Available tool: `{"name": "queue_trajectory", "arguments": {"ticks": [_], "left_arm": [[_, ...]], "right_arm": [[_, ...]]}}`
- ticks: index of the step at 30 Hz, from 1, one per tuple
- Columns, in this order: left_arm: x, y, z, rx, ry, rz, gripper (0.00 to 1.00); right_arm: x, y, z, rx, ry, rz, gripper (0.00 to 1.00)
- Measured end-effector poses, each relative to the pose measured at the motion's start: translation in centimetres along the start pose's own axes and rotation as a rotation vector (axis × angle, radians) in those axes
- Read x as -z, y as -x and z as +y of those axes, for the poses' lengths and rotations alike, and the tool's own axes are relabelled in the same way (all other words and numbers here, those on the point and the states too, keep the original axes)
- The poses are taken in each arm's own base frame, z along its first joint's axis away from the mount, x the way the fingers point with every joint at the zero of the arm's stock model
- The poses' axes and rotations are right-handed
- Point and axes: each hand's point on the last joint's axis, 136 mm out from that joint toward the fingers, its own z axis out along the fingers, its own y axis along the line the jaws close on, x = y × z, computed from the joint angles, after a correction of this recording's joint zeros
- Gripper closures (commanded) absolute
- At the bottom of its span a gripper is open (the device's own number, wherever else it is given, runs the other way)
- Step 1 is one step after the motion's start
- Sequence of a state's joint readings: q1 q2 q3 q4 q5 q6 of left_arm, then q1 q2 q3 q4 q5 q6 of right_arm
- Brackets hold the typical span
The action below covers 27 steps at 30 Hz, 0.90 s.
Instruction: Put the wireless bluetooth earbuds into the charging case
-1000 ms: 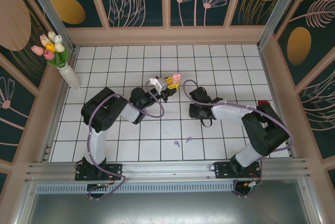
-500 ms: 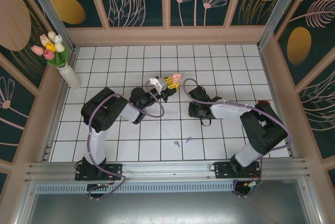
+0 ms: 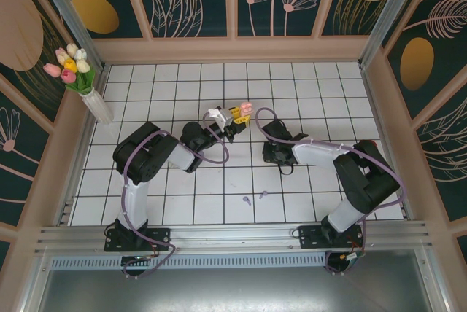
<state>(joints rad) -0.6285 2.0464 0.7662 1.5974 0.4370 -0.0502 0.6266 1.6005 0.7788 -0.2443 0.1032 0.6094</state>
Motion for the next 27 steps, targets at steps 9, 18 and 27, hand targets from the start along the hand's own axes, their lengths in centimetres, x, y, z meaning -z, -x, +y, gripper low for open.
{"name": "queue_trajectory", "arguments": {"ticks": [9,18,27], "left_arm": [[0.0,0.0,0.0,0.0,0.0,0.0,1.0],[0.0,0.0,0.0,0.0,0.0,0.0,1.0],[0.0,0.0,0.0,0.002,0.0,0.0,1.0]], "right_arm": [[0.0,-0.1,0.2,0.027,-0.024,-0.024,0.82],[0.2,0.1,0.5,0.032,-0.02,-0.04,0.87],[1.3,0.8,0.9,0.026,0.007,-0.071,0.87]]}}
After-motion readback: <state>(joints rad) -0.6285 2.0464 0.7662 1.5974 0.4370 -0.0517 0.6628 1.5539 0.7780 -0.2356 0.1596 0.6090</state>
